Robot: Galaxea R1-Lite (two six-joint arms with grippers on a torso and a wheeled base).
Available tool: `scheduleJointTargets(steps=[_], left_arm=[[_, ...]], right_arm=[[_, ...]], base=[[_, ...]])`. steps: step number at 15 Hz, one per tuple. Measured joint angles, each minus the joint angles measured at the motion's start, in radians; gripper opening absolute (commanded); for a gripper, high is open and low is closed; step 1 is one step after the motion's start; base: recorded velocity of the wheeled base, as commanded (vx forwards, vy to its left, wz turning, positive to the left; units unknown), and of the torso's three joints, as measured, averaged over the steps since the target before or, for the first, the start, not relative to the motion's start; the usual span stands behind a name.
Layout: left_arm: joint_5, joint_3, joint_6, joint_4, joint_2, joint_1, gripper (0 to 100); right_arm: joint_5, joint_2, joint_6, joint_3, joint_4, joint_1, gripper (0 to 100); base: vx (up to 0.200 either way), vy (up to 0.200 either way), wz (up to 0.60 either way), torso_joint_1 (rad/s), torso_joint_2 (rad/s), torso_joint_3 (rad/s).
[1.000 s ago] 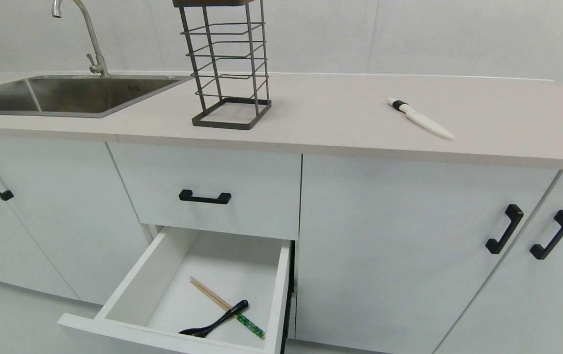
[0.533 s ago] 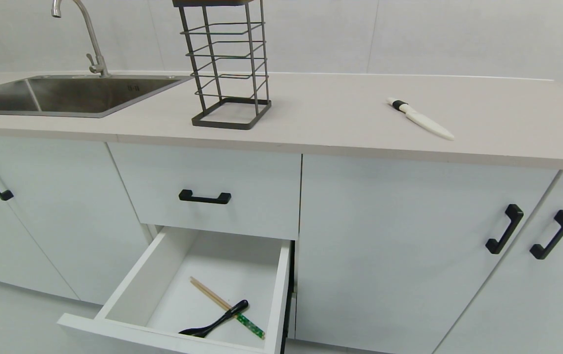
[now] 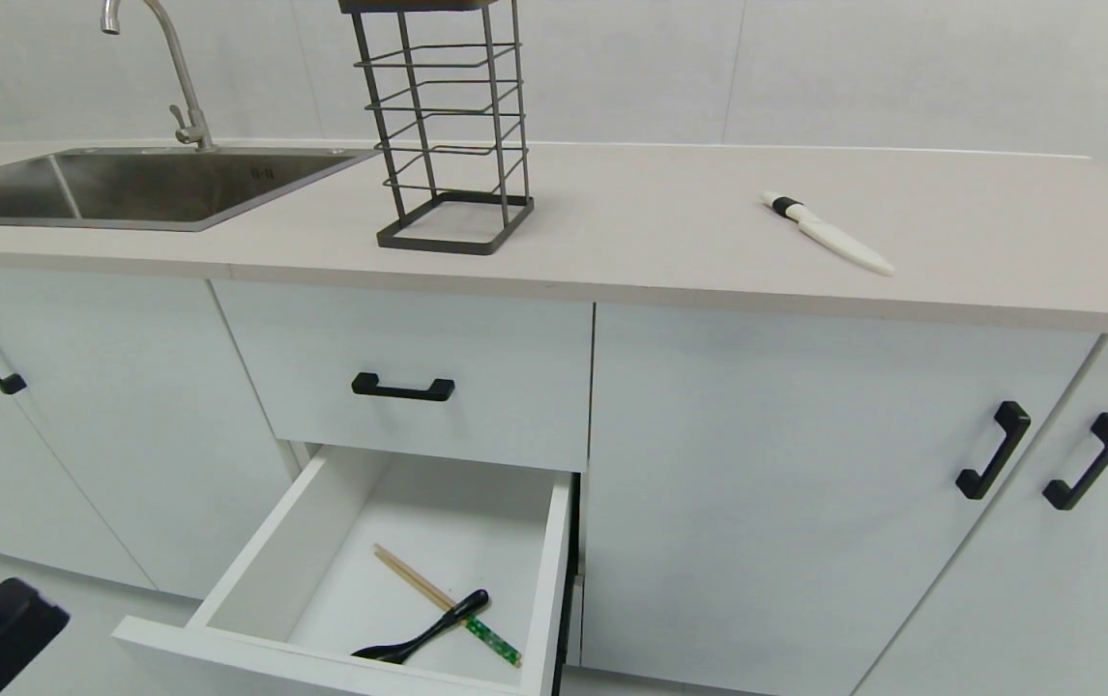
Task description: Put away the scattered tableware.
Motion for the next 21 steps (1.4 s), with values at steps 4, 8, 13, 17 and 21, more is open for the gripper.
scheduleJointTargets(steps=[4,8,13,17,21], left_arm=[[0.005,0.053,0.065,-0.187,0.212,-0.003,100],[0.035,0.082,0.084,-0.296,0.365,-0.004,100],[0.048,0.098,0.094,-0.416,0.474,-0.004,100],[0.053,0.099,0.109,-0.596,0.575,-0.003,100],[0.054,0.103,0.109,-0.753,0.671,-0.004,100]], right_arm=[[0.000,0.000,0.000,0.000,0.000,0.000,100],[0.000,0.000,0.000,0.000,0.000,0.000,100],[0.000,0.000,0.000,0.000,0.000,0.000,100],[0.000,0.000,0.000,0.000,0.000,0.000,100],[0.000,0.000,0.000,0.000,0.000,0.000,100]], base=[[0.000,0.000,0.00,0.000,0.00,0.000],[0.000,0.000,0.00,0.000,0.00,0.000],[0.000,0.000,0.00,0.000,0.00,0.000],[0.000,0.000,0.00,0.000,0.00,0.000],[0.000,0.000,0.00,0.000,0.00,0.000]])
